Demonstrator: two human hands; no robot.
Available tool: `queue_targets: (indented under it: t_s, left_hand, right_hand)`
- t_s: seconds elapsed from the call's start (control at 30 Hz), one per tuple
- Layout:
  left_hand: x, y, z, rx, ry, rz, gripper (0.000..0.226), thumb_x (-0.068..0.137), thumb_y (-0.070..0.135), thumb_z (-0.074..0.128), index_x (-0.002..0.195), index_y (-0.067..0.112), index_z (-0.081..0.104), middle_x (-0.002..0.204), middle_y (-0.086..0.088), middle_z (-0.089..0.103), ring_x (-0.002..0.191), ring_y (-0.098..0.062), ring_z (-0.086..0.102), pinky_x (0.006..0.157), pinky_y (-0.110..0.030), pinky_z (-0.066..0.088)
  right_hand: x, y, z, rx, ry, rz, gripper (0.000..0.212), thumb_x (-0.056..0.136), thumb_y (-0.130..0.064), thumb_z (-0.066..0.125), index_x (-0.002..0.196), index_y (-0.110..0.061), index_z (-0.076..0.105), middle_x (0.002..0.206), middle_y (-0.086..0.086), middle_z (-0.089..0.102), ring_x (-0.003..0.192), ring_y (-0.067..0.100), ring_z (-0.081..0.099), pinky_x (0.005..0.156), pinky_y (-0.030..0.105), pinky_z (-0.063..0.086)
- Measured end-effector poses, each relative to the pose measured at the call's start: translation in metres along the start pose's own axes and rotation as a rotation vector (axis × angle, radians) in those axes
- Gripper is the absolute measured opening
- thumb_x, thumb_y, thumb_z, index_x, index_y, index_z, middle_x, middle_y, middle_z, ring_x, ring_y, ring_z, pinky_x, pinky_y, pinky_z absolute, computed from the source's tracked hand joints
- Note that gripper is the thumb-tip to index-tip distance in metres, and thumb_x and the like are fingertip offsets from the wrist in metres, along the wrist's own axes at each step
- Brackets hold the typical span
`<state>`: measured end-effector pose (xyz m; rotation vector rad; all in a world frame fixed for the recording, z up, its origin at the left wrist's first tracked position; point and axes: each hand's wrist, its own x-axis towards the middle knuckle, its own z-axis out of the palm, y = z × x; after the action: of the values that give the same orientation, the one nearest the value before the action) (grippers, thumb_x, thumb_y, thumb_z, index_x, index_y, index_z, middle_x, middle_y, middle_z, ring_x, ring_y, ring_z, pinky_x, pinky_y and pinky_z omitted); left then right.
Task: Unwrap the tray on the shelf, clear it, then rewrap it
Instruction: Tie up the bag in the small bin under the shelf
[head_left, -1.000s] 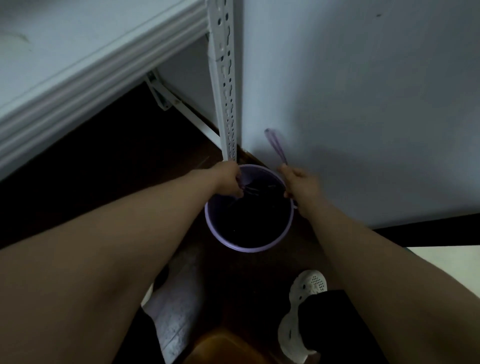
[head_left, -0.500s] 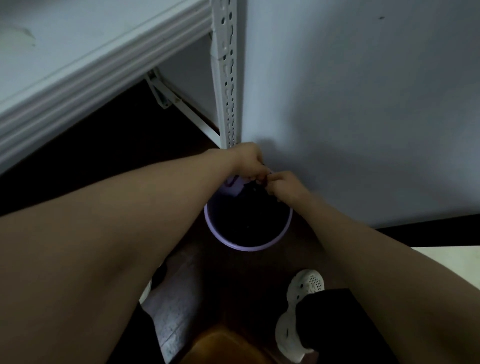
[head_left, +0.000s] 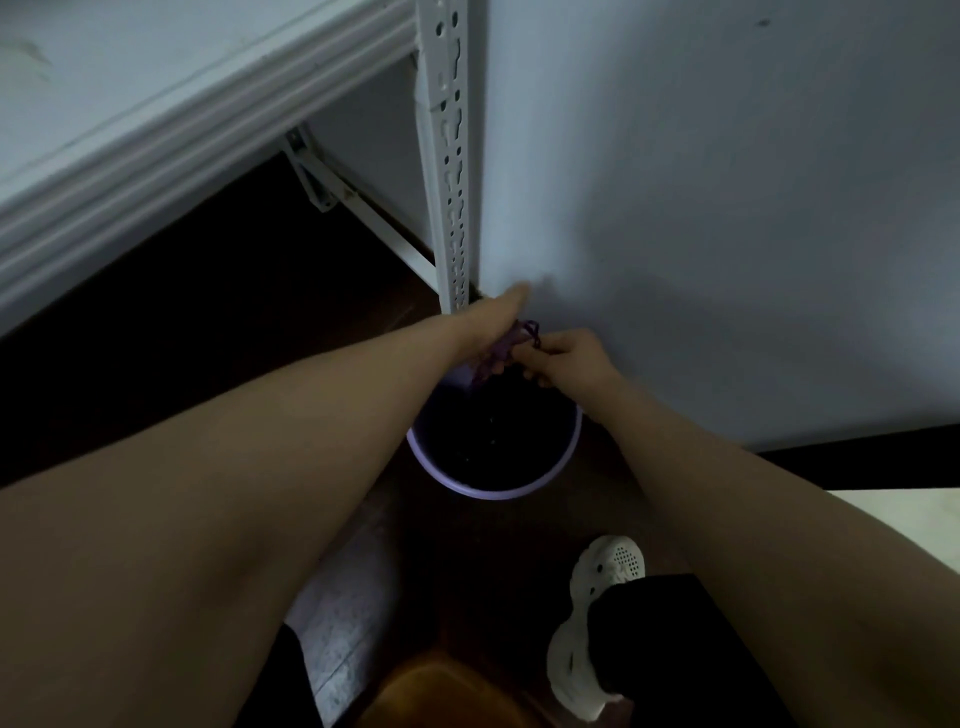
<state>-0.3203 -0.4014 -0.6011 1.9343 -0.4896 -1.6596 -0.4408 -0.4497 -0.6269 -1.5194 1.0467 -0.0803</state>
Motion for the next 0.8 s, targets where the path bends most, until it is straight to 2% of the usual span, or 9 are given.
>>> queue_targets:
  t_s: [0.07,0.13,0.23,0.33,0.47,0.57,0.63,0.7,0.8]
  left_hand:
    - [-0.003,0.002,-0.002,0.043,0.002,-0.051,0.073,0.086,0.067,0.019,0.09,0.008,0.06,0.062,-0.008,0.05,0.049,-0.019,0.041,0.053,-0.024,0.031]
    - [-0.012,0.001,-0.005,0.183,0.021,-0.097,0.053,0.1,0.046,0.02,0.078,0.011,0.054,0.06,-0.007,0.049,0.048,-0.016,0.039,0.054,-0.024,0.032]
    - [-0.017,-0.007,-0.01,0.435,0.003,-0.137,0.019,0.098,0.017,0.036,0.092,0.009,0.052,0.061,-0.005,0.053,0.05,-0.014,0.042,0.052,-0.025,0.037]
    - [-0.016,-0.011,-0.014,0.806,0.094,-0.138,0.017,0.086,0.012,0.056,0.101,0.006,0.059,0.083,-0.01,0.062,0.073,-0.023,0.06,0.063,-0.028,0.046]
    - [-0.009,-0.008,-0.003,0.317,0.185,0.242,0.048,0.086,-0.011,0.051,0.133,0.0,0.051,0.131,-0.015,0.056,0.123,-0.025,0.053,0.094,-0.019,0.043]
    - [-0.013,-0.002,0.004,0.199,0.131,0.237,0.047,0.083,-0.019,0.037,0.117,0.0,0.064,0.092,-0.009,0.066,0.082,-0.02,0.062,0.054,-0.009,0.047]
    - [-0.015,0.001,0.003,0.285,0.106,0.185,0.033,0.084,-0.014,0.04,0.096,0.003,0.066,0.065,-0.004,0.053,0.055,-0.014,0.047,0.036,-0.012,0.037]
    - [-0.015,-0.001,0.001,0.341,0.091,0.152,0.024,0.087,-0.007,0.044,0.079,0.009,0.06,0.06,-0.004,0.045,0.052,-0.012,0.041,0.04,-0.016,0.035]
    - [-0.014,-0.008,-0.001,0.228,0.113,0.171,0.028,0.084,-0.009,0.044,0.083,0.009,0.064,0.061,-0.006,0.047,0.052,-0.014,0.041,0.047,-0.022,0.034]
  right_hand:
    - [-0.002,-0.001,0.001,0.117,-0.021,0.036,0.021,0.083,-0.001,0.068,0.097,0.014,0.067,0.05,-0.004,0.062,0.039,-0.003,0.051,0.048,0.009,0.044]
    - [-0.002,-0.004,0.001,0.187,-0.016,0.068,0.025,0.078,0.004,0.07,0.101,0.013,0.067,0.053,-0.001,0.063,0.042,0.0,0.052,0.048,0.011,0.045]
    - [-0.002,-0.009,-0.002,0.171,-0.084,0.119,0.024,0.08,0.006,0.068,0.104,0.008,0.067,0.055,0.0,0.062,0.048,0.004,0.053,0.051,0.013,0.044]
    - [-0.004,-0.011,-0.006,0.078,-0.139,0.129,0.026,0.08,0.008,0.067,0.106,0.005,0.067,0.069,0.003,0.063,0.061,0.01,0.056,0.063,0.016,0.049]
    - [-0.003,-0.01,-0.008,-0.085,-0.093,-0.053,0.027,0.069,0.015,0.073,0.095,0.006,0.07,0.051,-0.01,0.066,0.049,-0.005,0.06,0.057,0.008,0.051]
    - [-0.002,-0.014,-0.004,-0.209,-0.106,-0.196,0.021,0.068,0.012,0.075,0.088,0.006,0.071,0.07,0.0,0.068,0.057,-0.011,0.059,0.063,0.006,0.049]
    - [-0.001,-0.013,-0.003,-0.347,-0.067,-0.288,0.018,0.072,0.005,0.074,0.091,0.004,0.072,0.088,0.012,0.07,0.076,0.002,0.064,0.075,0.018,0.051]
    - [-0.001,-0.011,-0.003,-0.456,-0.012,-0.339,0.017,0.075,0.0,0.071,0.092,0.002,0.07,0.097,0.018,0.071,0.089,0.023,0.065,0.084,0.036,0.052]
    - [-0.005,-0.011,-0.001,-0.699,0.048,-0.442,0.014,0.08,-0.008,0.062,0.092,-0.008,0.068,0.094,0.011,0.068,0.09,0.029,0.063,0.074,0.031,0.046]
